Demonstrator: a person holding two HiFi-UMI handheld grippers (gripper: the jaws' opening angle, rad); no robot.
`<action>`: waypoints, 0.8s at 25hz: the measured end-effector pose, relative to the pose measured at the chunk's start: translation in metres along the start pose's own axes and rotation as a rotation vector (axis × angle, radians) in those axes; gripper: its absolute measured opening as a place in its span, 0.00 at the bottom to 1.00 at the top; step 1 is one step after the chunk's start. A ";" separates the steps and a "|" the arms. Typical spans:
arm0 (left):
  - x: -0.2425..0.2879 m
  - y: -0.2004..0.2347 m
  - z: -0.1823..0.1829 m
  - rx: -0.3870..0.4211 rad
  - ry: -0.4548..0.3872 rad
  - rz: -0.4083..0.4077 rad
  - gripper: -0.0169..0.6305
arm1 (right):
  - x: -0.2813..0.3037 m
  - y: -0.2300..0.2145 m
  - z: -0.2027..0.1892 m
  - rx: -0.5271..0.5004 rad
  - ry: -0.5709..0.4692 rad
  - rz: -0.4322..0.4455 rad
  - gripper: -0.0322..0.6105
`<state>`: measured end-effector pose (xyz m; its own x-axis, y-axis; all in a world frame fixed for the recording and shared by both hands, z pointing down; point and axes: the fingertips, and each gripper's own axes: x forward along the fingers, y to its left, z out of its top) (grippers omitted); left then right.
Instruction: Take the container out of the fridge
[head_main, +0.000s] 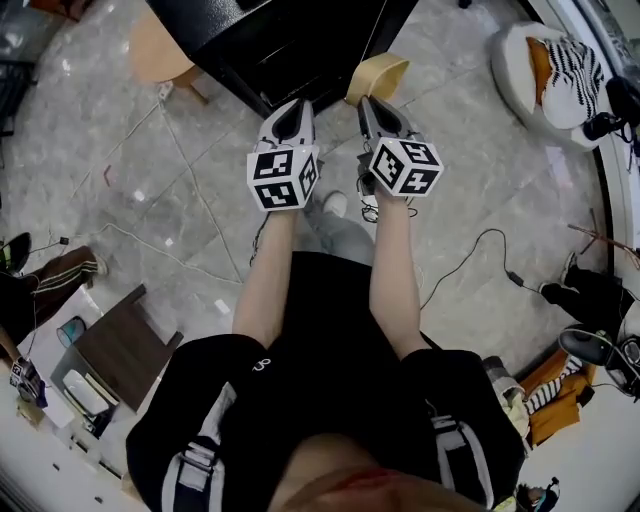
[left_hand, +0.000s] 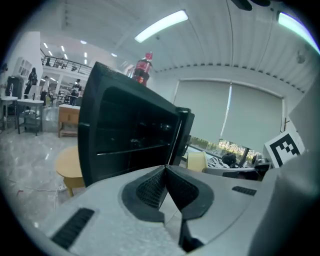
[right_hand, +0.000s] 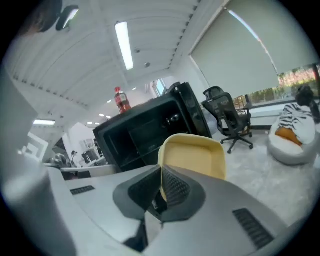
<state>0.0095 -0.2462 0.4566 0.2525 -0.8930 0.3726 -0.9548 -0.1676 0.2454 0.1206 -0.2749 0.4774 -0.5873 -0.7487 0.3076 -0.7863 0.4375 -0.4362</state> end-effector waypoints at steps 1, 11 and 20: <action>0.003 -0.008 0.008 0.009 -0.016 -0.016 0.04 | -0.007 -0.002 0.011 0.034 -0.033 0.009 0.07; 0.010 -0.077 0.087 0.093 -0.172 -0.142 0.04 | -0.075 -0.034 0.108 0.004 -0.256 -0.056 0.07; 0.006 -0.093 0.124 0.128 -0.250 -0.162 0.04 | -0.082 -0.030 0.143 -0.075 -0.312 -0.070 0.07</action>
<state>0.0800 -0.2872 0.3253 0.3717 -0.9226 0.1027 -0.9213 -0.3530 0.1629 0.2196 -0.2974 0.3444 -0.4535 -0.8895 0.0560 -0.8413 0.4066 -0.3562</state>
